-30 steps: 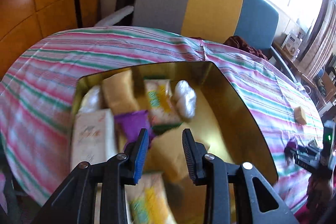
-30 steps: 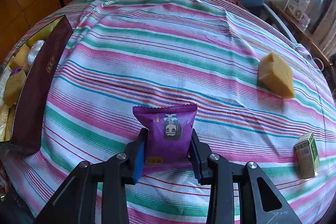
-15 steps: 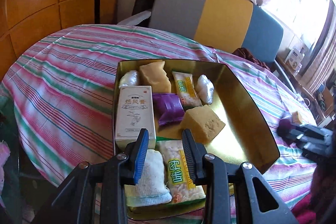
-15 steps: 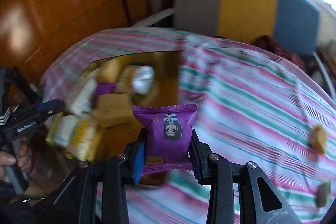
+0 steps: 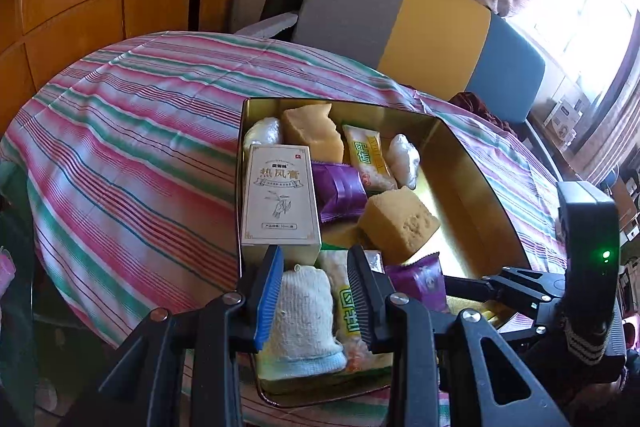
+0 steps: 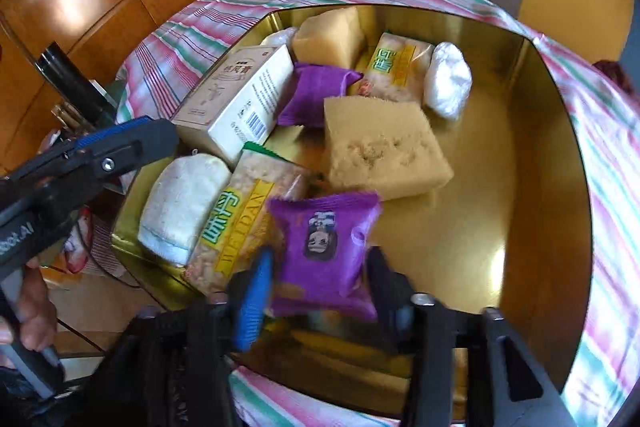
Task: Organize objects
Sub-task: 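Carry the purple snack packet into the gold tray and release with right tool, then move both tools back toward the green box and yellow sponge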
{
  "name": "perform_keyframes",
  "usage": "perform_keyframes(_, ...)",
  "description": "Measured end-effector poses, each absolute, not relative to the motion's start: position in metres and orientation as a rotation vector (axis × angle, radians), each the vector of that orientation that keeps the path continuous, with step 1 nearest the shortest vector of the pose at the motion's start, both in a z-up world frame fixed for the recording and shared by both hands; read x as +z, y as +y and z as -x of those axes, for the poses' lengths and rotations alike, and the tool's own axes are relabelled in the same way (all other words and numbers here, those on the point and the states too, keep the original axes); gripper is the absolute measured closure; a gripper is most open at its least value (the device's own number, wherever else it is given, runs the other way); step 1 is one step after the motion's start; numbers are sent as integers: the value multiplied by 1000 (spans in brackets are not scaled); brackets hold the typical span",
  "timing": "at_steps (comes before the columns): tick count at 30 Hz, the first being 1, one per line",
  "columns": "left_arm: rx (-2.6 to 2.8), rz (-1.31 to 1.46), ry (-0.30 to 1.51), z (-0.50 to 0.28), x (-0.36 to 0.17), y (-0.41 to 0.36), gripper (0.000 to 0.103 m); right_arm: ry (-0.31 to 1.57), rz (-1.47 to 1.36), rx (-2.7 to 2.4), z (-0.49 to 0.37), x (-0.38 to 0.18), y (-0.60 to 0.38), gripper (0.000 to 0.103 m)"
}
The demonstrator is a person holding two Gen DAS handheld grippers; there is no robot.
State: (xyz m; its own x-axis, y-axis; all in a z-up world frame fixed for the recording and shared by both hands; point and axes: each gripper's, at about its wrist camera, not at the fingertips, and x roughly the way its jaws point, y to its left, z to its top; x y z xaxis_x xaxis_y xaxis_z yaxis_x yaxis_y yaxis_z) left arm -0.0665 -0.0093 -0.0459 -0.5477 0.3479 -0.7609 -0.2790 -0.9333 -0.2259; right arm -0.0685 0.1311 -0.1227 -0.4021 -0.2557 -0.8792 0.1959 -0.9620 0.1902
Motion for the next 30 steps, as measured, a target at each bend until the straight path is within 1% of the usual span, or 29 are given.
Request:
perform_keyframes(8,2504,1201,-65,60,-36,-4,70,-162,-1500,-2459,59,-117,139,40)
perform_keyframes(10,2508,1189,-53,58,-32,-2,70,-169,-1480,-2481,55,-112,140,35)
perform_keyframes(16,2514,1151,1,49,-24,5,70,-175,-1428,-2547,41,-92,156,28)
perform_keyframes(30,2428,1096,144,29,-13,48,70,-285,-1370,-2735,0,-61,237,26)
